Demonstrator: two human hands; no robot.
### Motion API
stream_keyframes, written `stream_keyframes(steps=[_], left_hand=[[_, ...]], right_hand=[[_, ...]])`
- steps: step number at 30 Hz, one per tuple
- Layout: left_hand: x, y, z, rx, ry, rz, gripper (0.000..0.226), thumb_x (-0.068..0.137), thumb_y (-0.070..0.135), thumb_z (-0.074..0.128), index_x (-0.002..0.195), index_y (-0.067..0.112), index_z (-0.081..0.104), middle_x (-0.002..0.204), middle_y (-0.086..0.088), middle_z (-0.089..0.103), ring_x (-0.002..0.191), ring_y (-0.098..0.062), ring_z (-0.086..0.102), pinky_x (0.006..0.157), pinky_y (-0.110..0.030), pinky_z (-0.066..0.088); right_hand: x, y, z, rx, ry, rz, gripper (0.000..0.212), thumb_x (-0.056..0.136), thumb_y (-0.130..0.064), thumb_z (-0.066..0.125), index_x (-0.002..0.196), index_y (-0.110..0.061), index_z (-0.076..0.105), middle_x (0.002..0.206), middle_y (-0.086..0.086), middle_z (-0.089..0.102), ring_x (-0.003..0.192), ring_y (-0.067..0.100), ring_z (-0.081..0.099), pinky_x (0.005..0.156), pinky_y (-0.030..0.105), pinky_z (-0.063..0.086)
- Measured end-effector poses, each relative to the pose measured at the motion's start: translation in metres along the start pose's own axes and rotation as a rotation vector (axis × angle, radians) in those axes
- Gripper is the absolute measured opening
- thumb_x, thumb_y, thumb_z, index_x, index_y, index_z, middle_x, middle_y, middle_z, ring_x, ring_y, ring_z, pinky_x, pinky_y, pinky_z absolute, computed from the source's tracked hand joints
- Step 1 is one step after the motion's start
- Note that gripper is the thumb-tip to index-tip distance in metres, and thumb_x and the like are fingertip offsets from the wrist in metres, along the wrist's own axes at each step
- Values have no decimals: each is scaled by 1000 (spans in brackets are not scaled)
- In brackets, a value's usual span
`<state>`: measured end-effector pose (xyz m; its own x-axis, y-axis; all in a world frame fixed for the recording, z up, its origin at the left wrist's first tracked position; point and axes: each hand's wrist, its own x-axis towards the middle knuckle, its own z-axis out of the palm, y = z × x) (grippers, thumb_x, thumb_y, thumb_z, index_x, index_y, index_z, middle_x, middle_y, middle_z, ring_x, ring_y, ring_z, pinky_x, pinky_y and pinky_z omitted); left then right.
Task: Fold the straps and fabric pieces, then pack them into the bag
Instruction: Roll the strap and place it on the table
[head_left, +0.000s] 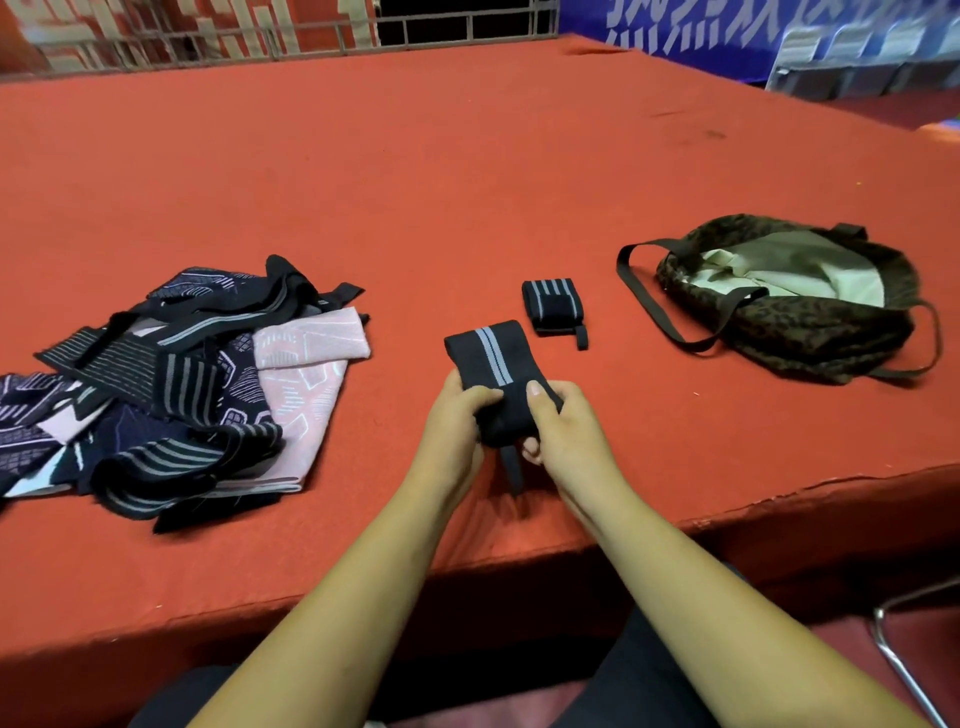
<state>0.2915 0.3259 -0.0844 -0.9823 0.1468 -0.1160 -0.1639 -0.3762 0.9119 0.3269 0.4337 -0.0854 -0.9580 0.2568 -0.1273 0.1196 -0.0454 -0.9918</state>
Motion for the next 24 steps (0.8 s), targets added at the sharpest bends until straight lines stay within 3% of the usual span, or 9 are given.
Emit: stream_keyframes(steps=[3,6,10,13,18,22,24], left_hand=[[13,2,4,289,-101,30,46,80,24,60,123,8,57,113,-15,69,96,-25,66,89,-45,52],[30,8,11,485,-39,77,47,81,38,64,122,15,59,111,-11,71,103,-27,69,93,-51,54],[67,17,19,558,79,114,33,90,26,70,119,14,58,93,-10,70,91,-25,70,91,-52,54],[92,17,23,510,104,90,32,92,20,69,120,9,57,86,-7,65,87,-27,67,90,-51,53],[141,15,8,521,205,29,30,93,20,66,119,5,61,105,-14,71,96,-29,69,84,-43,57],[171,16,-5,575,176,-29,21,91,3,55,107,9,67,88,-4,69,65,-12,59,57,-22,44],[181,9,-12,655,165,-61,29,88,1,55,114,9,65,93,-5,69,67,-13,59,62,-23,47]], right_hand=[[15,-7,-13,89,42,-81,14,101,-25,52,106,-12,50,80,7,64,52,16,54,52,31,45],[35,-15,-21,133,26,-94,18,100,-18,55,112,-6,49,84,13,67,55,18,62,54,31,51],[69,-21,-26,132,-33,-87,21,102,-7,48,121,-1,53,95,18,68,62,18,68,61,30,56],[95,-29,-23,91,-21,-88,21,101,-1,45,119,0,56,91,12,66,61,15,68,59,26,57],[147,-27,2,-23,38,-53,18,97,-2,53,116,0,51,85,5,61,60,17,65,58,26,58],[182,-15,21,-182,131,-21,18,96,-9,59,104,-9,43,90,12,64,63,19,67,58,27,57],[194,-5,26,-267,144,-2,15,95,-10,58,102,-10,45,92,17,67,72,25,70,65,37,60]])
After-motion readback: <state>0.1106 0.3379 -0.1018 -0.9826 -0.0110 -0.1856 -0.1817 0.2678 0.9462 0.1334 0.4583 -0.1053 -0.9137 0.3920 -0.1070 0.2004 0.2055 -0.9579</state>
